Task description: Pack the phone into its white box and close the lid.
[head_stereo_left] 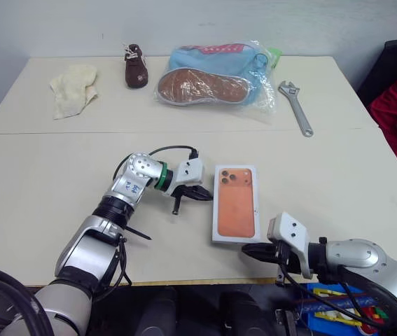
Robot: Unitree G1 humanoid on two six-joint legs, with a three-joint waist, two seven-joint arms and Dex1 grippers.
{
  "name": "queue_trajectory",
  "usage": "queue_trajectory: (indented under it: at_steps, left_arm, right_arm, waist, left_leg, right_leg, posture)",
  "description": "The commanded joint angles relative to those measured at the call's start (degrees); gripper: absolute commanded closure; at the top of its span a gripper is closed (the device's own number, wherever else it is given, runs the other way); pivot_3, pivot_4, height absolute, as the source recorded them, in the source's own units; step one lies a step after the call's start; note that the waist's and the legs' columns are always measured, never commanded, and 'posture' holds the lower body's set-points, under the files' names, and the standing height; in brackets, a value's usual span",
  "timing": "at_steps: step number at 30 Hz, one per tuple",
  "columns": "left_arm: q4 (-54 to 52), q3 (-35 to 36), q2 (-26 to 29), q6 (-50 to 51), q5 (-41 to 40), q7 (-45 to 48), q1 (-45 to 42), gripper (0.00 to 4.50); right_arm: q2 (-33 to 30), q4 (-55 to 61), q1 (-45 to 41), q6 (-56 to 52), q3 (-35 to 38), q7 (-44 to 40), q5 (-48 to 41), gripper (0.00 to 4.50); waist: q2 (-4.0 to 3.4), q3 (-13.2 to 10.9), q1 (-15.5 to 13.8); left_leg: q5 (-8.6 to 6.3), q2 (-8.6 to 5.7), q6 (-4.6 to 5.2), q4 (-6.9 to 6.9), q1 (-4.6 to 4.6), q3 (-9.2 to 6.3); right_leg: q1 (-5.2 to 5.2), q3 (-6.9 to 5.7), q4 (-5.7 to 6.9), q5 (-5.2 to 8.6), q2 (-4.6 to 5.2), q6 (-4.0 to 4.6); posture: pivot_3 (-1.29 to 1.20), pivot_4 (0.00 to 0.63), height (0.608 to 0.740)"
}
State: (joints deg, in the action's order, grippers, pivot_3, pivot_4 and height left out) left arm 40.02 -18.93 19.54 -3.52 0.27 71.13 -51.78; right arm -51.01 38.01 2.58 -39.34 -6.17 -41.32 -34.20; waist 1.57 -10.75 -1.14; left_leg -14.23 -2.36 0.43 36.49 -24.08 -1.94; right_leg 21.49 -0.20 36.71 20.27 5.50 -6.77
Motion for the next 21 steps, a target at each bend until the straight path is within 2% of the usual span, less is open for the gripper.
queue_trajectory:
  at_steps: [1, 4, 7, 12, 18, 21]
  left_arm:
    - [3.14, 1.67, -1.27, -3.33, 0.23, -2.23, -2.63, 4.5]
    - [6.44, 2.31, -2.85, -5.72, 1.03, -5.85, -4.1, 4.5]
    - [8.65, 3.37, -3.76, -7.35, 0.02, -5.57, -4.74, 4.5]
    - [10.09, 4.57, -2.77, -6.77, -1.15, -0.47, -5.13, 4.5]
    - [8.44, 7.04, -0.68, -4.42, -4.41, 6.87, -6.11, 4.5]
    - [6.8, 6.78, -0.69, -1.61, -4.98, 10.52, -6.74, 4.5]
  right_arm:
    - [1.0, 0.97, -0.79, -0.61, 2.64, -0.07, -1.52, 4.48]
    - [0.13, 0.75, -0.17, -0.48, 2.98, -0.8, -0.26, 4.48]
    - [-0.27, 0.25, 1.09, 0.12, 3.03, -1.47, 1.1, 4.48]
    - [0.11, 0.61, 1.98, -0.2, 4.48, -1.28, 1.03, 4.48]
    - [0.38, 3.5, 2.42, -2.35, 11.54, -2.88, -6.64, 4.48]
    - [-0.28, 4.12, 1.83, -3.72, 11.69, -2.86, -7.61, 4.48]
  waist:
    - [0.0, 0.0, -0.18]
    - [0.0, 0.0, -0.31]
    - [0.0, 0.0, -0.39]
    - [0.0, 0.0, -0.17]
    - [0.0, 0.0, -0.18]
    - [0.0, 0.0, -0.23]
  left_leg:
    - [0.01, -0.01, -0.01, 0.03, 0.0, 0.0]
    - [0.0, -0.03, 0.0, 0.15, -0.05, -0.01]
    - [-0.02, -0.06, 0.04, 0.23, -0.08, -0.01]
    - [-0.03, -0.03, 0.04, 0.39, -0.08, 0.0]
    - [-0.03, -0.01, 0.05, 0.5, -0.08, 0.0]
    - [-0.04, 0.0, 0.05, 0.5, -0.08, -0.01]
  right_leg:
    - [0.0, -0.02, 0.03, 0.0, 0.01, 0.0]
    - [-0.01, -0.04, 0.03, 0.0, 0.03, 0.0]
    - [-0.03, -0.06, 0.02, 0.0, 0.03, -0.01]
    - [-0.03, -0.05, 0.13, 0.0, 0.01, -0.01]
    - [-0.04, -0.04, 0.23, -0.01, 0.02, -0.01]
    - [-0.05, -0.04, 0.21, -0.01, 0.03, -0.01]
  posture:
    - [0.0, 0.15, 0.74]
    - [0.0, 0.15, 0.74]
    - [0.0, 0.15, 0.74]
    - [0.0, 0.15, 0.74]
    - [0.0, 0.15, 0.74]
    - [0.0, 0.15, 0.74]
